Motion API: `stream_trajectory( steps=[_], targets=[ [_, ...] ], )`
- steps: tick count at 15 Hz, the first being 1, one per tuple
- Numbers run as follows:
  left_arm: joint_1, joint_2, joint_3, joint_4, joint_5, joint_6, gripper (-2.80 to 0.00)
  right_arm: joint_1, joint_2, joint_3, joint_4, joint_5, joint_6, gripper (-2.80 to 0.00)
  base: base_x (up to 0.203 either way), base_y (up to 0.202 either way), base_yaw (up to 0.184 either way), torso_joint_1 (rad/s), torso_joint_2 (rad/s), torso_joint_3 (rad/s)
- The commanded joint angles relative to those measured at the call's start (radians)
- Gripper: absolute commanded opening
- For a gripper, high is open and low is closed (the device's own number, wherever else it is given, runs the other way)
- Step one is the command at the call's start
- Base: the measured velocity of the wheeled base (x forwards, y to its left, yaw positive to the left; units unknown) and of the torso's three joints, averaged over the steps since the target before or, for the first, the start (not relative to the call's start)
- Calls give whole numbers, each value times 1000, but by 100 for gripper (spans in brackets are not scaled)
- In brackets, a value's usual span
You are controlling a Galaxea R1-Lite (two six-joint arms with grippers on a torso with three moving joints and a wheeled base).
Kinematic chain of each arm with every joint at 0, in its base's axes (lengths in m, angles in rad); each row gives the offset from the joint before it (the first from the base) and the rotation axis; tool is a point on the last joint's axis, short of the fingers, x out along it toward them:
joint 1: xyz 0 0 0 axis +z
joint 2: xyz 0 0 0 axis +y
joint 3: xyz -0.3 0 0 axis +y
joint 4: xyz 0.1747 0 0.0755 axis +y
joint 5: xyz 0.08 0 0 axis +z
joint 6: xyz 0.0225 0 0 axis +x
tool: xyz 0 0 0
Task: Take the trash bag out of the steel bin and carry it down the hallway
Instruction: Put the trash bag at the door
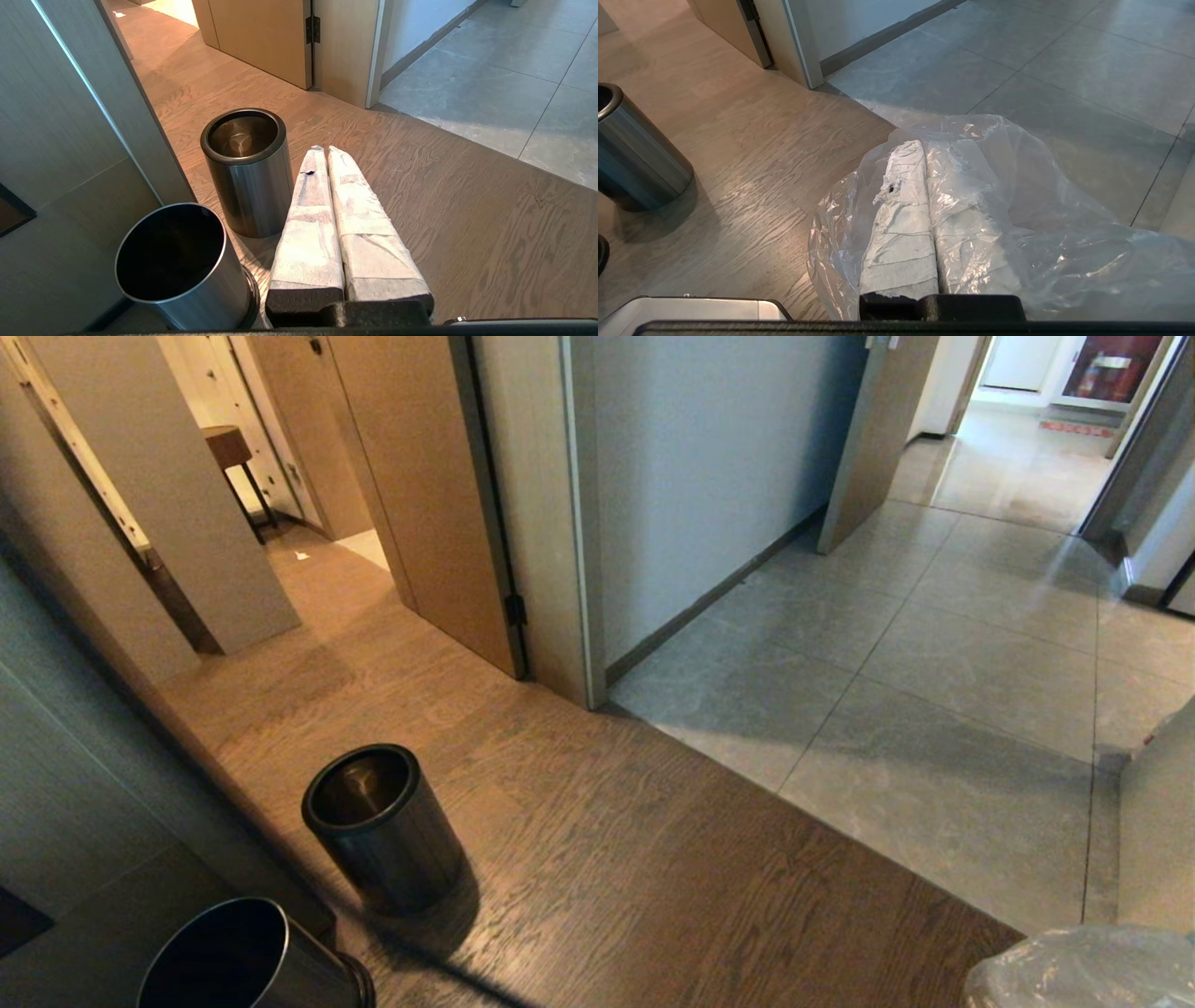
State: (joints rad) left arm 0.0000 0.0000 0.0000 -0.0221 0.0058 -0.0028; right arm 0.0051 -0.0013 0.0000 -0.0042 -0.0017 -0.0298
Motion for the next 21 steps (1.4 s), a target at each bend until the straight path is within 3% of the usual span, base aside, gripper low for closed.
stream_trajectory(
  steps=[1,21],
  targets=[
    [0,0,12,-1,0,0,-280,1,1,0,0,0,-1,-280,0,0,0,0,0,0],
    [0,0,12,-1,0,0,-280,1,1,0,0,0,-1,-280,0,0,0,0,0,0]
  ],
)
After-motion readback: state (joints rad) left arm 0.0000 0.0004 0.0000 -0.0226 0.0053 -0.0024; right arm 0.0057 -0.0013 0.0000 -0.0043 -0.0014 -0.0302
